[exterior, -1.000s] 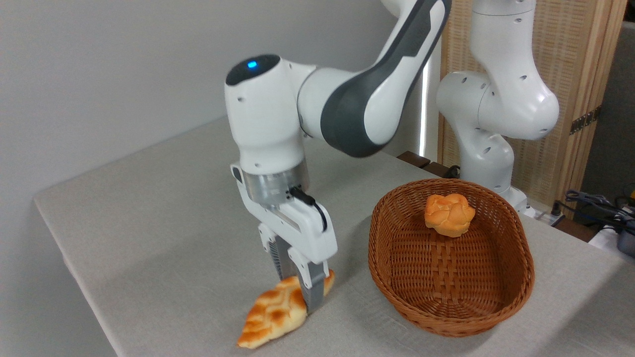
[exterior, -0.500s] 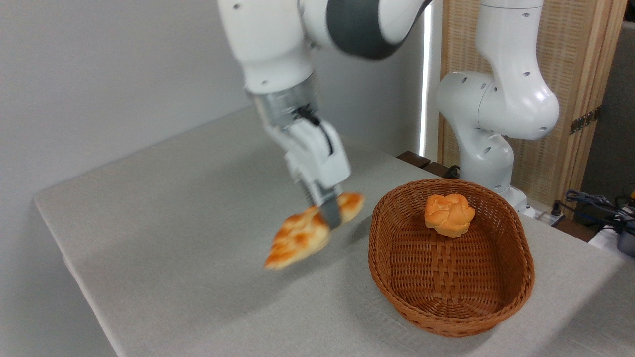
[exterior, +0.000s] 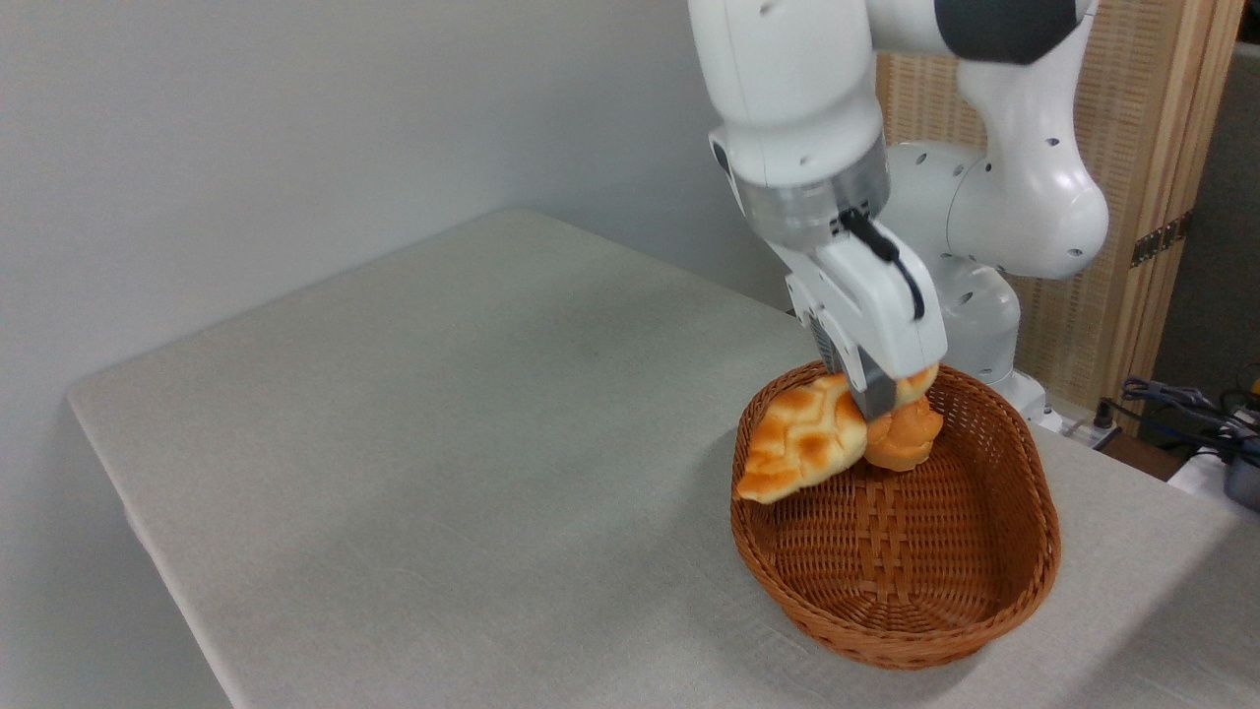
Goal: Put bread into the basket
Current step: 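Lift the braided loaf and carry it over the woven basket, then lower the loaf into the basket beside the orange bun and release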
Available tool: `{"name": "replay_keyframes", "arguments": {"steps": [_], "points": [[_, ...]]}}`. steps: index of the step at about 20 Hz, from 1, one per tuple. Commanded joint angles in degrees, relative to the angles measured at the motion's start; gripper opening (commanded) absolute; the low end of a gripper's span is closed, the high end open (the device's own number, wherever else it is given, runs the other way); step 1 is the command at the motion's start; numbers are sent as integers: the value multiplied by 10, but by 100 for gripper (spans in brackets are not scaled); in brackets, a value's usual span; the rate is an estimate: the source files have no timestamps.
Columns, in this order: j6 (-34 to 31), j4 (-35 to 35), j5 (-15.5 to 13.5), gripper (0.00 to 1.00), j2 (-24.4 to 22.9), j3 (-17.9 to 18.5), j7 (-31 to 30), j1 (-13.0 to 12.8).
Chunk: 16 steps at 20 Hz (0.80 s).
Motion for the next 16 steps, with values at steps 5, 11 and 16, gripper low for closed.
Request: {"name": "replay_keyframes", "arguments": {"steps": [5, 11, 16], "points": [[22, -1, 16, 89, 33, 31, 1, -22], [23, -2, 17, 94, 48, 38, -1, -21], [23, -4, 17, 95, 49, 52, 4, -20]]}}
